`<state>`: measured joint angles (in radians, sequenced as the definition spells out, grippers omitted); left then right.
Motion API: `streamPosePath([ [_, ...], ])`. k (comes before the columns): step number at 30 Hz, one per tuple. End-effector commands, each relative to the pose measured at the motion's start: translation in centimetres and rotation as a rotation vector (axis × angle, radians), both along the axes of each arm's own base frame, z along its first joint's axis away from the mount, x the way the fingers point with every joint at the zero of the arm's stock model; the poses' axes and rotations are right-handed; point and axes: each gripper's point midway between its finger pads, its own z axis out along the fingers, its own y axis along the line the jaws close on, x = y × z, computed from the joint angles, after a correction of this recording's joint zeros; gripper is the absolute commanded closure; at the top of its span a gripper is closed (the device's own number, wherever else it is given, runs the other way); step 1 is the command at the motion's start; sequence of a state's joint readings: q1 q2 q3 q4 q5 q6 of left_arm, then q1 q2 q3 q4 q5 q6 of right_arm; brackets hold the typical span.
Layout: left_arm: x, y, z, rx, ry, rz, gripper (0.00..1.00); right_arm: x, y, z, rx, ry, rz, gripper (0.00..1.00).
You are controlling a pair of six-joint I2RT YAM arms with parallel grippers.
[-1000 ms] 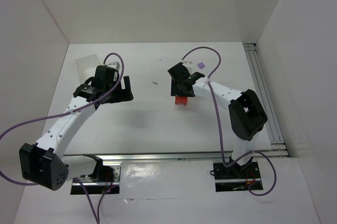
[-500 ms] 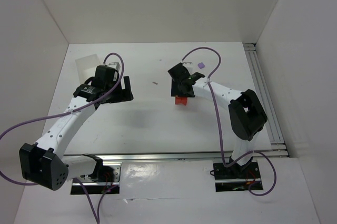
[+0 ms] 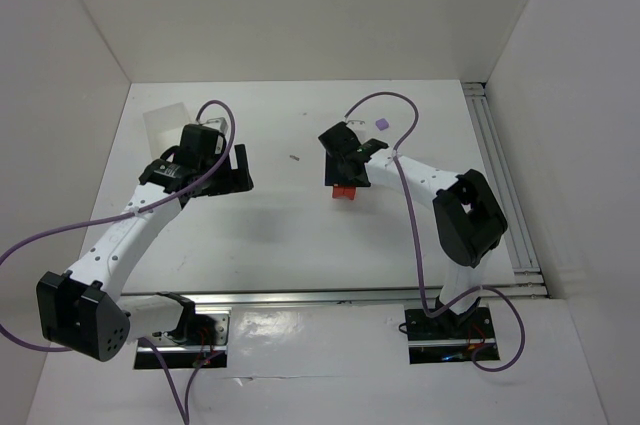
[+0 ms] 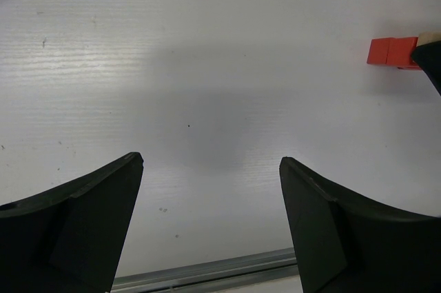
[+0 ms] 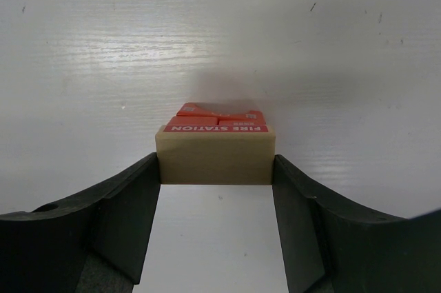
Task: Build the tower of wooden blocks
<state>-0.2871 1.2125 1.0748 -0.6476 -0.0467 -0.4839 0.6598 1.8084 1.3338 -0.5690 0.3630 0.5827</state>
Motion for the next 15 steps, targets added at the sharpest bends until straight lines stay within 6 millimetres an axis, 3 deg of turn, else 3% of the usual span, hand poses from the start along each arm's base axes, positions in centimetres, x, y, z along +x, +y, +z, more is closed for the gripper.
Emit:
streamPosePath([
  [1,-0.01,-0.1,0.38,-0.018,-0.021,0.015,0.07,-0.45,-0.03,0.16,-0.017,0.0,0.006,0.31],
  [10,-0.02,-0.1,0.38,-0.017,-0.021,0.015,0.07,-0.62,-0.16,0.08,-0.023,0.008,0.006,0.14],
  [15,-0.07,-0.08,0.65,-0.02,-0.029,0.015,0.07,-0.5,-0.26,0.34,-0.029,0.003,0.002,0.11],
])
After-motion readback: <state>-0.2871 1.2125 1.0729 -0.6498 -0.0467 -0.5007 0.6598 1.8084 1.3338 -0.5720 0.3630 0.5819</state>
